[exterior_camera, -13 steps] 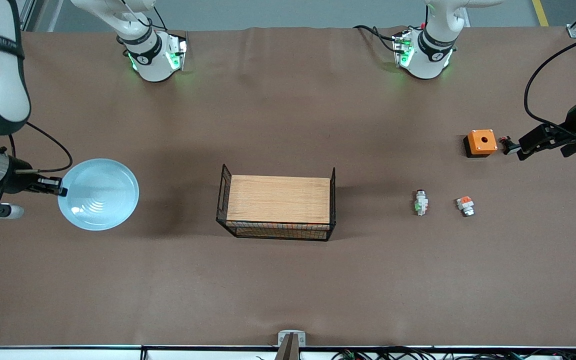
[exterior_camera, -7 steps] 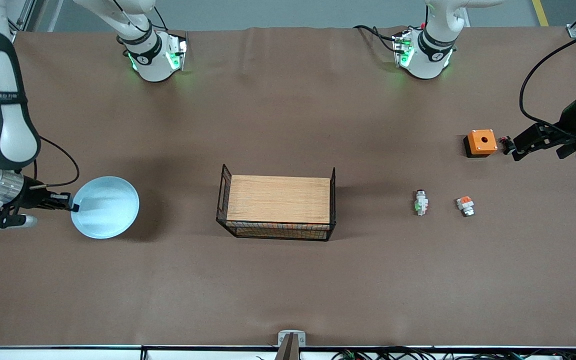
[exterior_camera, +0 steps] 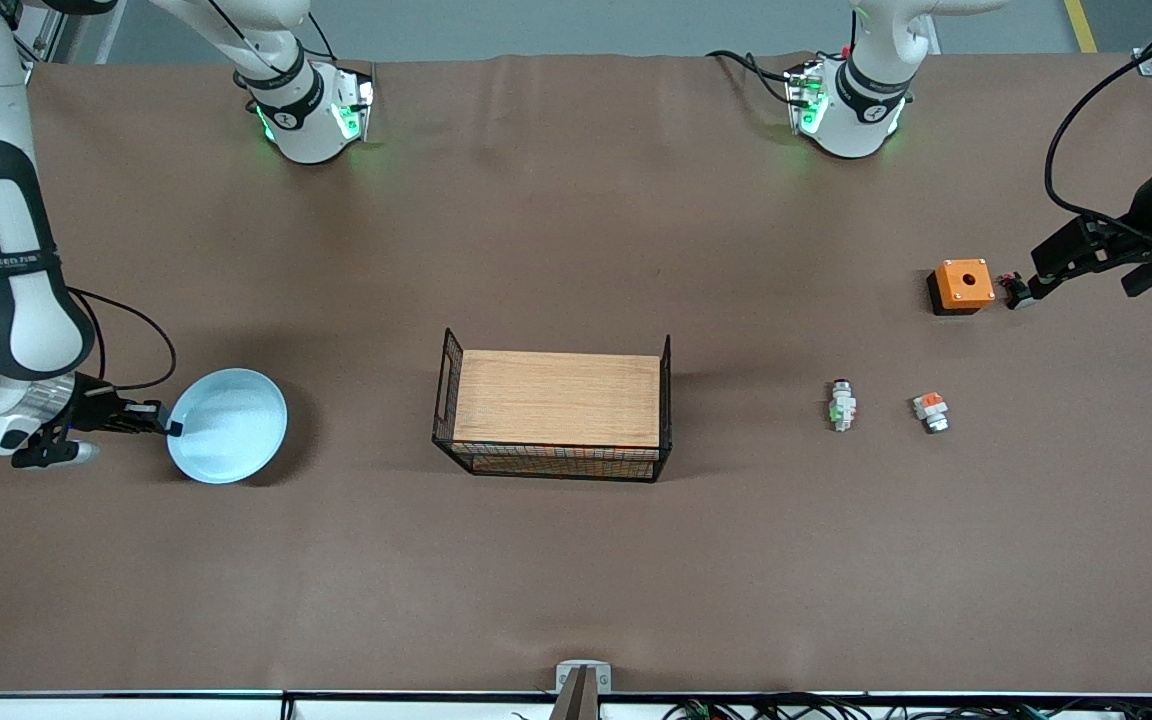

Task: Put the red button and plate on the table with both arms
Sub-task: 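Lower the plate onto the table and open the right gripper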

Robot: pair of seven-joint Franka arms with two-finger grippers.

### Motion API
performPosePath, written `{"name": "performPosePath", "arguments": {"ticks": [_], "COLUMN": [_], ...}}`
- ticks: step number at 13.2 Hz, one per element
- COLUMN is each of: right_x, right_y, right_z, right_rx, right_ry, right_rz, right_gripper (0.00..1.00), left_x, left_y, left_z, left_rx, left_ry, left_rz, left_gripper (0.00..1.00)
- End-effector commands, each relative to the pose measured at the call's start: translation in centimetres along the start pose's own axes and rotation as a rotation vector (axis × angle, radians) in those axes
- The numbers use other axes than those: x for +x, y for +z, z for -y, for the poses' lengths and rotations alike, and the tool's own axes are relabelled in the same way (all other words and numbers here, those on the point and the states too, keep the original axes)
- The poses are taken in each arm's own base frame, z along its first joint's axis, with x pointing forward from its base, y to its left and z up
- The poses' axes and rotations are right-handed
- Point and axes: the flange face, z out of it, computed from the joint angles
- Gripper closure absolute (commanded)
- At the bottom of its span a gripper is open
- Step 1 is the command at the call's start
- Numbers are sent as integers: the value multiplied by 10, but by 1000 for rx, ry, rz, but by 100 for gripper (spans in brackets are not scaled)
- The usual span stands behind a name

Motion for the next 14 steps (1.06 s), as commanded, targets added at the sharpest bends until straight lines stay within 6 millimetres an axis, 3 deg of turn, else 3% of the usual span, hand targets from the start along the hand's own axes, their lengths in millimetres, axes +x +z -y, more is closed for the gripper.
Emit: {"name": "performPosePath", "arguments": {"ticks": [1, 5, 6, 8, 9, 11, 14], "right_x": [-3, -1, 1, 4, 8, 22, 36], "right_y": [17, 23, 23, 25, 21, 3, -47], "right_z": [-19, -22, -19, -20, -18, 0, 43], "right_rx": [29, 27, 25, 24, 20, 6, -57], "right_ry": [4, 7, -1, -7, -15, -51, -135], "right_rz": [-14, -12, -14, -14, -22, -43, -66], "right_gripper": [99, 95, 83, 21, 0, 0, 0], "left_x": [-1, -1, -1, -2, -2, -1, -2], "left_y": [-6, -6, -6, -7, -7, -7, -7], "left_z": [3, 6, 6, 6, 6, 6, 4], "left_rx": [-5, -5, -5, -5, -5, -5, -4], "left_ry": [-2, -6, -6, -6, -6, -6, -3], "left_rz": [7, 7, 7, 7, 7, 6, 7], "left_gripper": [0, 0, 0, 0, 0, 0, 0]}}
